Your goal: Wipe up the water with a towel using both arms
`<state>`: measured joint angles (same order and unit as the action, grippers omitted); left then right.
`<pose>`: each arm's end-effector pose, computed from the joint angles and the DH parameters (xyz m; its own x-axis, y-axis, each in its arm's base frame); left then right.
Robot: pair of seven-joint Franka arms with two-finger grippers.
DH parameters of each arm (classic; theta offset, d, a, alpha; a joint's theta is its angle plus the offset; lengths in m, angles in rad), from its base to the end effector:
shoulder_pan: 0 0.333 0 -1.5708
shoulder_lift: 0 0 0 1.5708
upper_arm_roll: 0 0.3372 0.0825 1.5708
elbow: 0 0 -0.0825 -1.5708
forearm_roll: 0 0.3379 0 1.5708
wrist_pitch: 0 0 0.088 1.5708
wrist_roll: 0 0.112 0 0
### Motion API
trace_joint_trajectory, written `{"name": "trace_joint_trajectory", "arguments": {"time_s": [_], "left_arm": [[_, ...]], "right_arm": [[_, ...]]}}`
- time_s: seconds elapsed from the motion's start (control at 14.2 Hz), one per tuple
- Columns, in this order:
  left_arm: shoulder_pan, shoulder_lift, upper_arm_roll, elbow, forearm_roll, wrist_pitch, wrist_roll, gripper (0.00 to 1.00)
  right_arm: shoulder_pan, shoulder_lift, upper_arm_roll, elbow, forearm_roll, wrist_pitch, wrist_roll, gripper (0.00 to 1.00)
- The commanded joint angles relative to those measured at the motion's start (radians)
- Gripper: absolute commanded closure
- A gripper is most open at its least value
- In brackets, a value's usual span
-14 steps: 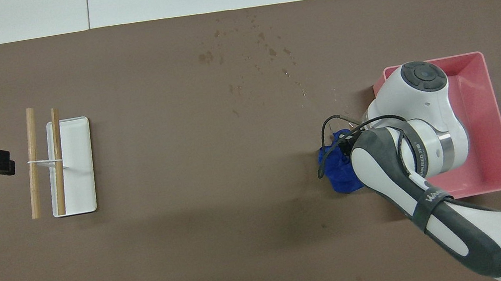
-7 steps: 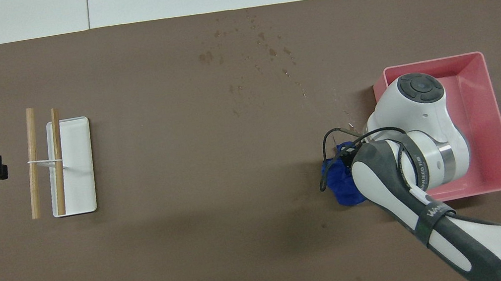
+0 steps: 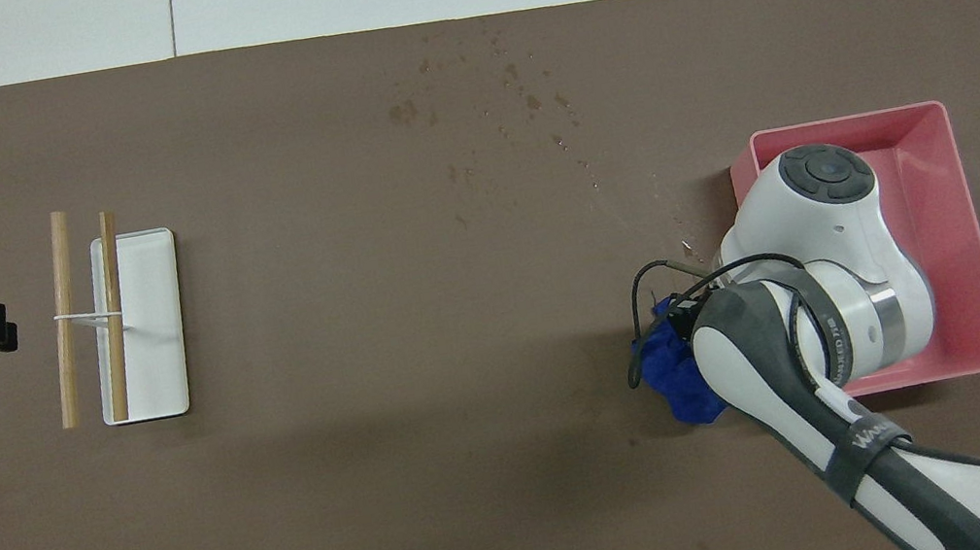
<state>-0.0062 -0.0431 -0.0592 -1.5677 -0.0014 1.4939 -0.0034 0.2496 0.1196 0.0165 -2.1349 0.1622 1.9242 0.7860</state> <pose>0.4851 -0.0327 0.6568 0.9976 -0.0619 -0.0308 -0.0620 -0.9981 -0.0013 0.4636 0.1387 0.3748 0.7671 -0.5550 -0.3217 -0.5404 -0.8293 0.1422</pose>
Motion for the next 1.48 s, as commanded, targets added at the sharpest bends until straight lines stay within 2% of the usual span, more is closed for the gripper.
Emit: {"name": "trace_joint_trajectory", "arguments": {"time_s": [0.0,0.28,0.56,0.85,1.13,1.41], "left_arm": [[0.006,-0.031,-0.002,-0.034,-0.014,0.002,0.010,0.00],[0.008,-0.031,-0.002,-0.034,-0.014,0.002,0.010,0.00],[0.008,-0.031,-0.002,-0.034,-0.014,0.002,0.010,0.00],[0.008,-0.031,-0.002,-0.034,-0.014,0.002,0.010,0.00],[0.008,-0.031,-0.002,-0.032,-0.014,0.002,0.010,0.00],[0.008,-0.031,-0.002,-0.034,-0.014,0.002,0.010,0.00]], "right_arm": [[0.002,-0.046,0.011,0.044,-0.036,-0.025,0.016,1.00],[0.007,-0.098,0.011,0.107,-0.038,-0.068,0.018,1.00],[-0.003,-0.130,0.011,0.076,-0.059,-0.100,-0.002,1.00],[-0.018,-0.161,0.005,0.118,-0.147,-0.151,-0.046,1.00],[-0.148,-0.239,0.000,0.118,-0.148,-0.152,-0.272,1.00],[-0.260,-0.249,-0.001,0.102,-0.148,-0.128,-0.453,1.00]]}}
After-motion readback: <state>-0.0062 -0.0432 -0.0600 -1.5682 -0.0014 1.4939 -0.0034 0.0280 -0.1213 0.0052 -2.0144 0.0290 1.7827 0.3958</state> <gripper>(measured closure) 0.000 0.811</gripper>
